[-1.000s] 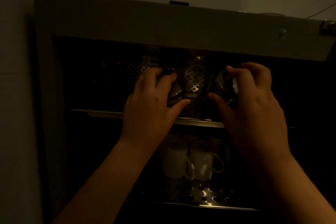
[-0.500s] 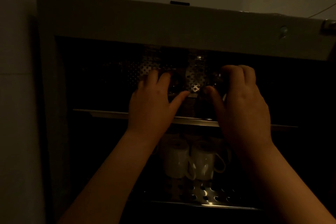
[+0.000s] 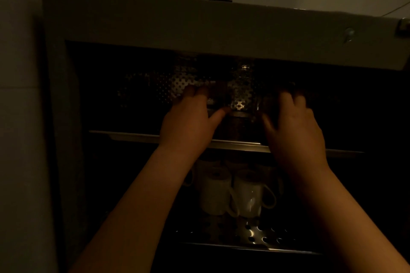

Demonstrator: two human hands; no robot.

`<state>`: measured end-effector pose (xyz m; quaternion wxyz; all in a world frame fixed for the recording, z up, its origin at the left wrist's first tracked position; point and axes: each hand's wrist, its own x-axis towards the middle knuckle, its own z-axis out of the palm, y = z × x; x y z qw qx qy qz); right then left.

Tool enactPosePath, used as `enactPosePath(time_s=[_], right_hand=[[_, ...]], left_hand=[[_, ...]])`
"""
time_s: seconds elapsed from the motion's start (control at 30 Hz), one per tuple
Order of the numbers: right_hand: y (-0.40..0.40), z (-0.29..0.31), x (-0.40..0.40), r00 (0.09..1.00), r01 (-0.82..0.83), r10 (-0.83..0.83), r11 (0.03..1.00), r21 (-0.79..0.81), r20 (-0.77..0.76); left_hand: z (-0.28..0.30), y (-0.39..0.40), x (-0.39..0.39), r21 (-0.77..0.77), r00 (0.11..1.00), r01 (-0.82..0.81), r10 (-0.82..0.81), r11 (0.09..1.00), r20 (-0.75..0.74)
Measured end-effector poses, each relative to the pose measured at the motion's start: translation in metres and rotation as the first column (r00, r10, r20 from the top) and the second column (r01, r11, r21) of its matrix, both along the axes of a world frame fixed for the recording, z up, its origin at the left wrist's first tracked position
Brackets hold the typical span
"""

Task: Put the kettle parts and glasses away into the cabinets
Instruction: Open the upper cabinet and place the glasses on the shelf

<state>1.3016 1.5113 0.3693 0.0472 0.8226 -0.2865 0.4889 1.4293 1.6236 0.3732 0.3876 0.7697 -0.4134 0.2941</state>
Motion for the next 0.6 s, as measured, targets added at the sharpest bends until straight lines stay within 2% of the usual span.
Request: enactPosePath(time_s=[0.1,0.17,0.27,0.43,0.6], right_hand=[[0.002,-0.006,-0.003,0.999,-0.049,0.049,0.999,0.001,0.014],[0.007,-0.019,-0.01,0.991,-0.104,0.105,0.994,-0.018,0.082],[0.014,-0.044,-0.02,0.974,-0.137,0.156,0.983,-0.123,0.162],[0.01,-0.068,-0.021,0.999,-0.033,0.033,0.986,-0.164,0.0],[0.01,-0.066,-0.022,0.999,-0.001,-0.007,0.988,-0.151,-0.05]], left_hand=[[-0.002,0.001,-0.004,0.025,0.998,-0.06,0.059,0.998,0.01],[-0.012,0.007,-0.01,-0.013,0.987,-0.129,0.129,0.992,0.1],[-0.042,0.015,-0.025,-0.087,0.955,-0.118,0.137,0.989,0.264],[-0.078,0.007,-0.036,0.046,0.905,-0.234,0.2,0.971,0.376],[-0.072,0.006,-0.035,0.097,0.903,-0.285,0.233,0.954,0.362]])
